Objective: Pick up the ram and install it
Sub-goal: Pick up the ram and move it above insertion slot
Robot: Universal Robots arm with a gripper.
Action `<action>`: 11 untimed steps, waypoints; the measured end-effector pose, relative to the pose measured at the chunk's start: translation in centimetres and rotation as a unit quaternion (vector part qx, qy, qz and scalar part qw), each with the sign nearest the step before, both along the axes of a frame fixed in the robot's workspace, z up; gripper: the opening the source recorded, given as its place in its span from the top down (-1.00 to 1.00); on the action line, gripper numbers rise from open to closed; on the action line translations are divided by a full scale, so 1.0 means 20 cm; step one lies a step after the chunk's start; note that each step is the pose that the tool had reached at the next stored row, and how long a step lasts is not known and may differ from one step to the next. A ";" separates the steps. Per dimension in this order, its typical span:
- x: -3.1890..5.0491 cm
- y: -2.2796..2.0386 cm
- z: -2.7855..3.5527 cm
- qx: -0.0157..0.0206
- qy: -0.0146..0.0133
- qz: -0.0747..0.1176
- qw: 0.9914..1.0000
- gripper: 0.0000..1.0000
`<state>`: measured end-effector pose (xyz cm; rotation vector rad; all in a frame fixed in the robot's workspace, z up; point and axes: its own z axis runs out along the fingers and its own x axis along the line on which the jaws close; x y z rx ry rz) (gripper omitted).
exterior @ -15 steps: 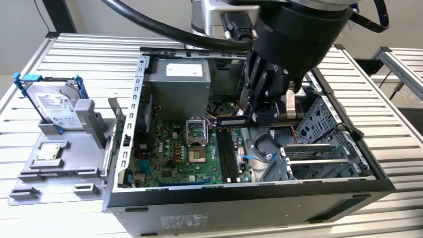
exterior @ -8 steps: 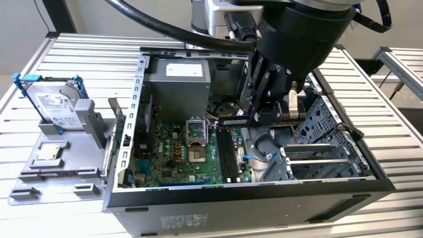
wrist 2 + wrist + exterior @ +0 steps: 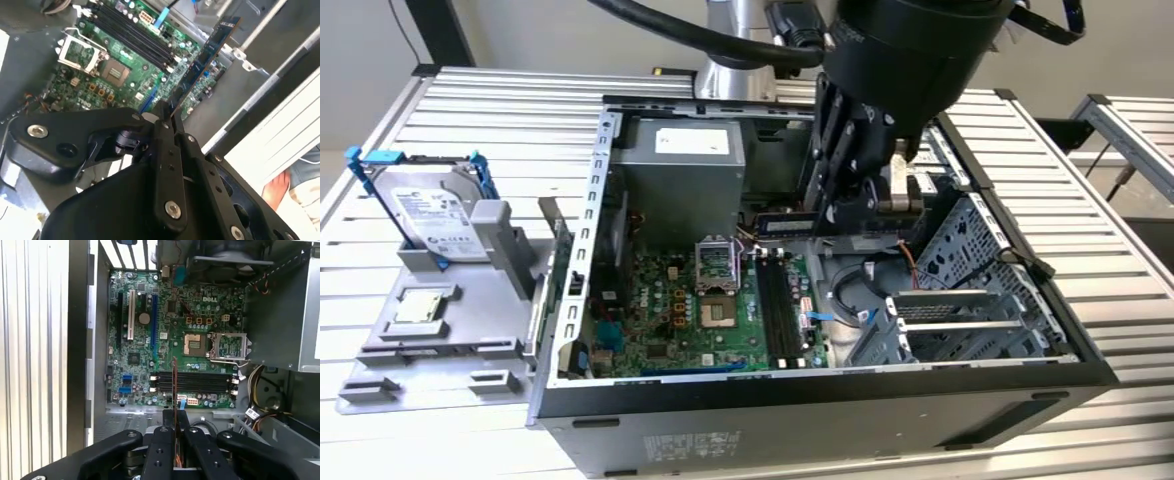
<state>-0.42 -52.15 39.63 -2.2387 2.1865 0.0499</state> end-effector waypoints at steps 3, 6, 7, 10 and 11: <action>0.000 0.068 0.000 0.000 0.000 0.000 1.000 1.00; 0.000 0.136 0.000 0.000 0.000 0.000 1.000 1.00; 0.000 0.159 -0.001 0.000 0.000 0.000 1.000 1.00; 0.000 0.227 -0.001 0.000 0.000 0.000 1.000 1.00; 0.000 0.249 -0.001 0.000 0.000 0.000 1.000 1.00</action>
